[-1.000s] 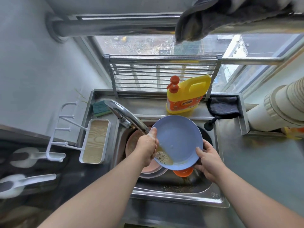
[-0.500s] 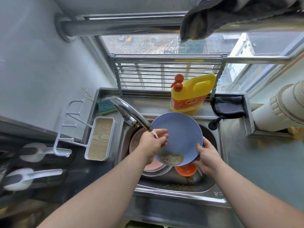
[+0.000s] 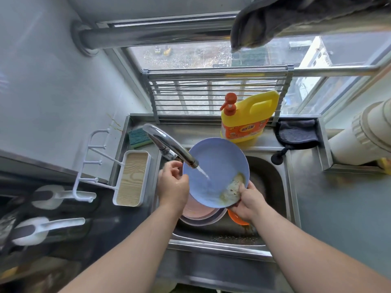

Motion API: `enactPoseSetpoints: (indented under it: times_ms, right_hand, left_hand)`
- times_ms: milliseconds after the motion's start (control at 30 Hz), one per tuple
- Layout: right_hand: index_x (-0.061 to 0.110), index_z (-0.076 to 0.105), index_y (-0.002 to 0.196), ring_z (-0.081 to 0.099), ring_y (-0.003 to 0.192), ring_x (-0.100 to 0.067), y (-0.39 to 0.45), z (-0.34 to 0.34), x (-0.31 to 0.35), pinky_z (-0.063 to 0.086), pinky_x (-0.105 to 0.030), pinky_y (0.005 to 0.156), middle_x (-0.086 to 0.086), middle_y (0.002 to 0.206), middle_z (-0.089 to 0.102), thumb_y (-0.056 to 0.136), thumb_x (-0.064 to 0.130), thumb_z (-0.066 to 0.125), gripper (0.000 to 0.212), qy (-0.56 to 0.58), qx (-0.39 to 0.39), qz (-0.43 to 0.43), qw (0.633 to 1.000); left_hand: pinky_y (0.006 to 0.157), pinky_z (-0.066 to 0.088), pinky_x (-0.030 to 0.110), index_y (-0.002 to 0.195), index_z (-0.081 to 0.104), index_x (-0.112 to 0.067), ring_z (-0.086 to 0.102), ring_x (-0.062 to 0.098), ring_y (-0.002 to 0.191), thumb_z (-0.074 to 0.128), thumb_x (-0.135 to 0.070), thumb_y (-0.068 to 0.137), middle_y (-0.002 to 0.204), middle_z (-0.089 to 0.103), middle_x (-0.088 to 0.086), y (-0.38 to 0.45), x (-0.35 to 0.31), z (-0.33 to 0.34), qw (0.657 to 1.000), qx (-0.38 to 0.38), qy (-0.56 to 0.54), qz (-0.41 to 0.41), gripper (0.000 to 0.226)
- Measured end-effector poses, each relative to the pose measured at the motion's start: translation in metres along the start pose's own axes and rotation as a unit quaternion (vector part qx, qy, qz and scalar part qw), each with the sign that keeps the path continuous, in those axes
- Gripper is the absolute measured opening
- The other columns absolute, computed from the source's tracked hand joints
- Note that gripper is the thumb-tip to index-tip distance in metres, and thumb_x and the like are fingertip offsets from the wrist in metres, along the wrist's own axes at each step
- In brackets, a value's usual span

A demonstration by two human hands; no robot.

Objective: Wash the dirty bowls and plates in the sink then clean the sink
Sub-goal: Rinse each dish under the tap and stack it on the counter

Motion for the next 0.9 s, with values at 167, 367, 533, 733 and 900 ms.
enactPoseSetpoints:
  times_ms: [167, 367, 533, 733, 900]
  right_hand:
    - [0.023, 0.067, 0.12, 0.074, 0.102, -0.04, -0.009, 0.024, -0.021, 0.058, -0.06, 0.09, -0.013, 0.114, 0.077, 0.111, 0.015, 0.046, 0.024, -0.052, 0.058, 0.054, 0.996]
    - [0.02, 0.067, 0.123, 0.072, 0.107, -0.033, -0.011, 0.037, -0.033, 0.062, -0.051, 0.088, -0.007, 0.114, 0.078, 0.105, 0.025, 0.061, 0.019, -0.181, 0.066, 0.074, 0.978]
    - [0.02, 0.066, 0.113, 0.067, 0.092, -0.023, 0.012, 0.045, -0.004, 0.056, -0.035, 0.075, -0.002, 0.105, 0.07, 0.086, 0.02, 0.082, 0.031, -0.373, -0.056, -0.134, 0.916]
    - [0.01, 0.069, 0.094, 0.045, 0.052, -0.011, 0.014, 0.088, -0.027, 0.042, -0.023, 0.052, 0.001, 0.06, 0.056, 0.104, 0.037, 0.063, 0.03, -0.25, 0.051, 0.0, 0.967]
    - [0.018, 0.052, 0.09, 0.028, 0.048, -0.012, 0.009, 0.1, -0.027, 0.022, -0.024, 0.046, 0.003, 0.055, 0.035, 0.11, 0.04, 0.042, 0.032, -0.214, 0.069, 0.038, 0.974]
  left_hand:
    - [0.087, 0.062, 0.045, 0.141, 0.049, -0.032, 0.071, 0.025, 0.111, 0.071, -0.012, 0.091, 0.123, 0.071, 0.006, -0.016, 0.024, 0.012, 0.964, 0.181, -0.15, -0.123, 0.058]
    - [0.076, 0.061, 0.038, 0.136, 0.055, -0.035, 0.066, 0.027, 0.113, 0.049, -0.018, 0.069, 0.121, 0.07, 0.0, -0.02, 0.028, -0.008, 0.988, 0.122, -0.066, -0.075, 0.069]
    - [0.089, 0.056, 0.043, 0.154, 0.035, -0.044, 0.059, 0.025, 0.111, 0.04, -0.025, 0.074, 0.134, 0.059, -0.008, -0.024, 0.006, -0.033, 0.994, 0.05, 0.09, 0.025, 0.082]
    - [0.074, 0.051, 0.036, 0.148, 0.042, -0.033, 0.061, 0.027, 0.101, 0.046, -0.029, 0.071, 0.119, 0.063, -0.001, -0.026, 0.009, -0.051, 0.998, 0.024, 0.063, 0.012, 0.077]
    - [0.081, 0.057, 0.045, 0.143, 0.049, -0.03, 0.064, 0.023, 0.103, 0.049, -0.027, 0.071, 0.116, 0.066, -0.008, -0.023, 0.016, -0.054, 0.999, 0.03, 0.024, -0.021, 0.072]
Point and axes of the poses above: each hand's wrist, its own y-axis towards the middle knuckle, its own z-axis out of the palm, x = y × z, the point moved 7 cm from there along y, towards the middle knuckle
